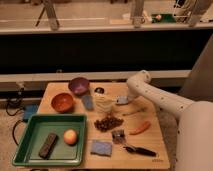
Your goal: Wipe table surface with towel
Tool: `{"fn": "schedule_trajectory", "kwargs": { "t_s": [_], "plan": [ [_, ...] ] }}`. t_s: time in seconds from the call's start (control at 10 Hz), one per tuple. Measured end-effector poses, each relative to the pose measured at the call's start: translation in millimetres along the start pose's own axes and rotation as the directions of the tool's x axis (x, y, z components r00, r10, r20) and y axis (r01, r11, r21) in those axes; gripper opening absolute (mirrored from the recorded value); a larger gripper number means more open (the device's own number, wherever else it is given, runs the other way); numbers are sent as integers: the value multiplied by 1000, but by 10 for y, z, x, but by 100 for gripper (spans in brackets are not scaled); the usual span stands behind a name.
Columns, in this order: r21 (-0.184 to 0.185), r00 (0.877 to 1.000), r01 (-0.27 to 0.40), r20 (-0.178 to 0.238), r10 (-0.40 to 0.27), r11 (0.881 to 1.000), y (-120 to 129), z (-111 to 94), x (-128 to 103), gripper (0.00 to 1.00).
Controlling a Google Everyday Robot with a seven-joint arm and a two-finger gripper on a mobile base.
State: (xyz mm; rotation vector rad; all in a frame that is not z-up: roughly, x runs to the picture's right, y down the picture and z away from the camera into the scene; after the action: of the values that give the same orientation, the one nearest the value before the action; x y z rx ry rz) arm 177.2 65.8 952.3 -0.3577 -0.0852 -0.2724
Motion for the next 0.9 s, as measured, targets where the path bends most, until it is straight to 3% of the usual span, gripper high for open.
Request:
{"fn": "schedule_trajectory", "kwargs": {
  "t_s": [0.2, 0.5, 0.9],
  "plan": [
    [-6, 1000, 5, 0, -5, 1000, 184, -50, 80, 0],
    [-15, 1000, -18, -17, 18, 1000, 454, -93, 427, 0],
    [-4, 994, -80, -79, 79, 997, 442, -87, 945, 0]
  ]
}}
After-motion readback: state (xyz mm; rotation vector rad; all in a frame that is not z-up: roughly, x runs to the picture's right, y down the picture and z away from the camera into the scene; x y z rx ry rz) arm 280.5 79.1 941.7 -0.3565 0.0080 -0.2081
